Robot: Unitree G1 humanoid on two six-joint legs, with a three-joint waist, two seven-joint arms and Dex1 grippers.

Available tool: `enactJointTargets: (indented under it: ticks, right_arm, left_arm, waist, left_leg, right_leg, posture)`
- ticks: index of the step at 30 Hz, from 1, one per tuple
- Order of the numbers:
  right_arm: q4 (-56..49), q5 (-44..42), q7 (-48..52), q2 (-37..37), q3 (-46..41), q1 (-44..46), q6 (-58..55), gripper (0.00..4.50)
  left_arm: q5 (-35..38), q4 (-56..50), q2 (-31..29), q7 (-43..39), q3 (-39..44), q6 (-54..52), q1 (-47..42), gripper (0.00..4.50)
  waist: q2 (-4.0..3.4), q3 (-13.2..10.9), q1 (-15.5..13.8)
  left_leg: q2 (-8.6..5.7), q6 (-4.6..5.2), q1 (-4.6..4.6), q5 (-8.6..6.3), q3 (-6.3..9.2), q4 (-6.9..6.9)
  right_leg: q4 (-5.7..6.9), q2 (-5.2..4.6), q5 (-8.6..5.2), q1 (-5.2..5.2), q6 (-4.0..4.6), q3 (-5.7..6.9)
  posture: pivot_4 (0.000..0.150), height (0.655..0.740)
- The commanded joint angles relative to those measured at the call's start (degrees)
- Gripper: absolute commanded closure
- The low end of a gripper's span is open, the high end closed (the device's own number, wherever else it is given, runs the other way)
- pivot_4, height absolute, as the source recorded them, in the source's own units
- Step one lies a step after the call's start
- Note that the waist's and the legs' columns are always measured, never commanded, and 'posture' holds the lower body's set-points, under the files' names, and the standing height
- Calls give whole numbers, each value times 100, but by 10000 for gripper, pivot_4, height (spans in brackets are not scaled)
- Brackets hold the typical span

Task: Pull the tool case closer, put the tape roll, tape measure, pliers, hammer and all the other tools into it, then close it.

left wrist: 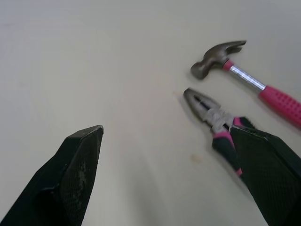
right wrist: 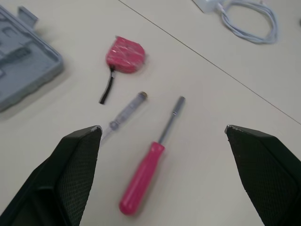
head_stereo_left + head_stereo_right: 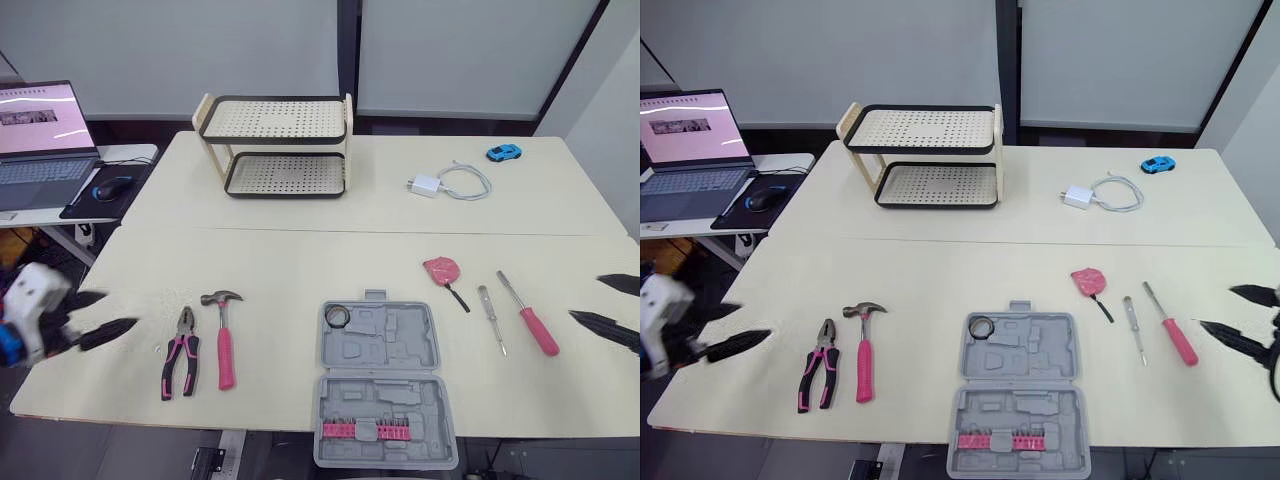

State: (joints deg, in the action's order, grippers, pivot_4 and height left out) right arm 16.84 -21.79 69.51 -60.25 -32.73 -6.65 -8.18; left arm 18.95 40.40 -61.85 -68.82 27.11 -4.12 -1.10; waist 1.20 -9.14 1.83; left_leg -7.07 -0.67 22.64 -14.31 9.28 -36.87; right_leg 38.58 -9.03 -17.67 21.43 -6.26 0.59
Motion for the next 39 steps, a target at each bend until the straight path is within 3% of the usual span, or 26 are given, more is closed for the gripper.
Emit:
enactJointTargets:
  ticks: [1, 6, 10, 15, 20, 24, 29, 34, 39]
  right_arm:
    - [1074, 290, 64, -89, 174, 318, 659, 0]
    - [2222, 550, -79, -146, 407, 853, 1244, 0]
    - [2250, 550, -151, -110, 460, 923, 1358, 0]
    - [979, 178, -393, 110, 398, 727, 575, 0]
    - [-726, -311, -222, 144, 307, 83, -551, 0]
    - [-1945, -1048, 177, -219, 125, -529, -2167, 0]
    - [-2344, -1174, 88, -276, 100, -496, -2629, 0]
    - [-2456, -936, -361, -17, 302, -57, -2295, 0]
    - [-3219, -673, -1220, 791, 883, 230, -2050, 0]
  left_arm:
    - [-59, 739, -172, 204, 203, 434, -285, 287]
    - [-104, 1070, -104, 248, 89, 720, -584, 287]
    - [-26, 894, 89, 357, 152, 943, -606, 287]
    - [-56, 469, 143, 484, 18, 722, -750, 287]
    - [493, -839, -26, -592, -37, -786, -114, 287]
    - [818, -1858, -262, -1020, 147, -1824, 620, 287]
    - [915, -2182, -314, -944, 385, -2206, 793, 287]
    - [1152, -3066, -144, -571, 375, -2410, 327, 287]
    - [1529, -4697, 378, 115, -583, -2792, -1131, 287]
  waist:
    - [-1, 0, -15]
    - [-7, -3, -13]
    - [-20, 2, 13]
    - [-21, 3, 58]
    - [-26, 4, 57]
    - [-30, 1, 52]
    - [-29, 0, -10]
    - [-22, -3, -39]
    - [-13, -3, -140]
  left_leg:
    - [0, 0, -6, -1, -1, 1]
    - [-6, 0, -6, -1, -1, 0]
    - [-5, -1, -6, -1, -5, 2]
    - [2, -1, -1, -1, -7, 2]
    - [2, -1, 10, -1, -7, -2]
    - [3, -1, 16, -2, -5, -1]
    - [20, -1, 16, -3, -10, -2]
    - [23, 1, 20, -6, -15, -2]
    - [23, -1, 25, -5, -10, -9]
  right_leg:
    - [-1, -1, 0, -1, 0, -1]
    - [2, -5, 0, -1, 0, -2]
    - [3, -4, 0, -4, 0, -9]
    - [16, 0, 0, -4, 0, -12]
    - [18, 0, 0, 1, 0, -12]
    - [11, -1, 0, 4, 0, -12]
    - [9, 3, 0, 1, 2, -1]
    - [-1, 2, 0, 1, 3, 1]
    - [-3, 2, 3, -5, 7, 7]
  posture:
    - [1500, 7400]
    - [1500, 7400]
    - [1500, 7400]
    - [1500, 7400]
    - [1500, 7400]
    - [1500, 7400]
    - [1500, 7400]
    - [1500, 7400]
    - [1500, 7400]
